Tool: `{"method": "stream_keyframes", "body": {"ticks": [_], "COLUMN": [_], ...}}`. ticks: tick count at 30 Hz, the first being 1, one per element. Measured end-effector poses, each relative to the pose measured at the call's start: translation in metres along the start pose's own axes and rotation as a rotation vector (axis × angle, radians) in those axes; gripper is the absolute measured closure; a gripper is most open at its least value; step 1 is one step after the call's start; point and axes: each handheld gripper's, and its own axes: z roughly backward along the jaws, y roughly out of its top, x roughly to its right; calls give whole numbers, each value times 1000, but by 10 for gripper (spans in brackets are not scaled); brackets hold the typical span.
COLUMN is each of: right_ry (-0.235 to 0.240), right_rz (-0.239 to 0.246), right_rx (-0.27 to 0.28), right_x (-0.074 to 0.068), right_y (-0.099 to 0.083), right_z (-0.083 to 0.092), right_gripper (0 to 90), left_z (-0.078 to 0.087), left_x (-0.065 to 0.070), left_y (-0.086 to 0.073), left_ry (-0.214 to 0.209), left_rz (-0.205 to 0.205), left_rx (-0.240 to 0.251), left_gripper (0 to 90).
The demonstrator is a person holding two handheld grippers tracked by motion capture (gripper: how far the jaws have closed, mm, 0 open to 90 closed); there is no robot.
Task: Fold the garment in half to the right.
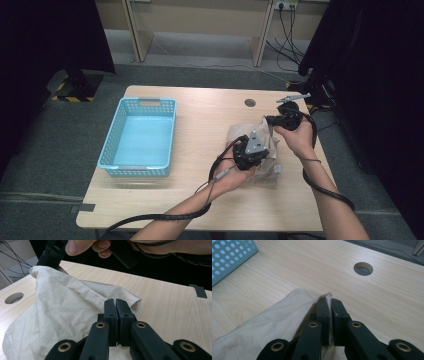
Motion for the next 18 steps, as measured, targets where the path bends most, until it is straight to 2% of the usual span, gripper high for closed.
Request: {"method": "stream_keyframes", "body": {"ticks": [18], "right_ry": [-12], "right_rz": [-36], "right_rx": [-22], "right_x": [11], "right_y": [-18], "right_z": [-5], "right_gripper": [866], "left_z": [-10], "left_x": [3], "left_y": [-6], "left_ry": [-11], "left_rz": [2], "left_rx": [-18], "left_gripper": [873]}}
